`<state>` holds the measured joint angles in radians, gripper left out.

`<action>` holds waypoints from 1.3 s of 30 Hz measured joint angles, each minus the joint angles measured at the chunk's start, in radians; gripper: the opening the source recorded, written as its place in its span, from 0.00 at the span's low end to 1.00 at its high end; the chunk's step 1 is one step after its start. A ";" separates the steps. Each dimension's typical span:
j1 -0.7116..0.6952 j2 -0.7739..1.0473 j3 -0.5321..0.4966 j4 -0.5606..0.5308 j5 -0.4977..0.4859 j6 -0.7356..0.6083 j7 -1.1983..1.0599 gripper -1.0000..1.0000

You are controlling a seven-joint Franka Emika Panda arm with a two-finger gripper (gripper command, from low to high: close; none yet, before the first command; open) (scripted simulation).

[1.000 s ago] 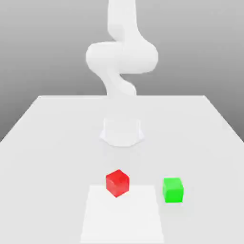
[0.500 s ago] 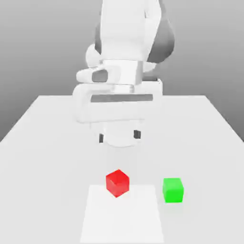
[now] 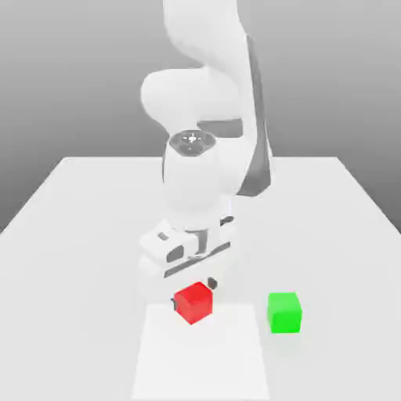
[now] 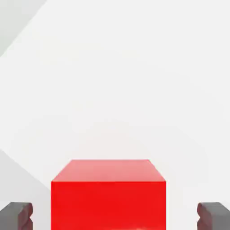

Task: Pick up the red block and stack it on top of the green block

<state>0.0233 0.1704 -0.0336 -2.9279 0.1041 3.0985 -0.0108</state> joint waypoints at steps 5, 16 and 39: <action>-0.001 0.000 0.000 0.000 -0.002 -0.002 0.002 0.00; 0.022 -0.228 -0.060 -0.028 -0.136 -0.198 0.100 0.00; 0.207 -0.212 0.217 0.109 -0.115 -0.316 0.666 0.00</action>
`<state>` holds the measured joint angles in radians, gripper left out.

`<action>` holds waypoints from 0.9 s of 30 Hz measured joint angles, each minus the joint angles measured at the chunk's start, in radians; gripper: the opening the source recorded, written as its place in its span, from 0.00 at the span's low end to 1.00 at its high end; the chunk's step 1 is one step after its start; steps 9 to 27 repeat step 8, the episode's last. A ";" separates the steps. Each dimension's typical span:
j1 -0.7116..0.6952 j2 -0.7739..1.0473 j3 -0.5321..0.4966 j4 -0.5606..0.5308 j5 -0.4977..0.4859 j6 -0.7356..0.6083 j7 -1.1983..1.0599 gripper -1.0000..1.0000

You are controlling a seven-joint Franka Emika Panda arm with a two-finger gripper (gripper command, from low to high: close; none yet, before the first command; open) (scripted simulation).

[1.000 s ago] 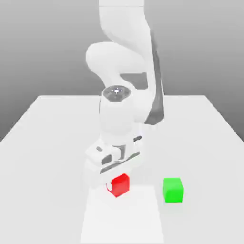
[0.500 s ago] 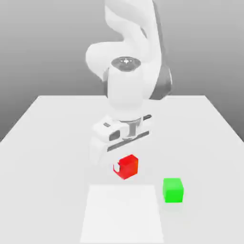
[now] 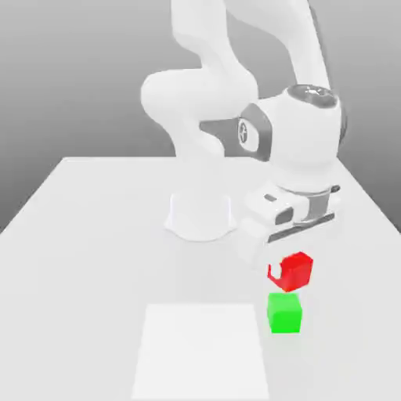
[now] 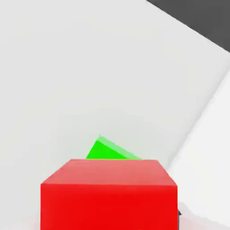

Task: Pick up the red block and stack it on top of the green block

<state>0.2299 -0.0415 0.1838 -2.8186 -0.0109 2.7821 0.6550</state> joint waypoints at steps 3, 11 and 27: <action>0.008 0.059 -0.013 0.000 -0.030 0.057 0.022 0.00; 0.014 0.119 -0.021 -0.002 -0.051 0.115 0.036 1.00; 0.014 0.119 -0.021 -0.002 -0.051 0.115 0.036 1.00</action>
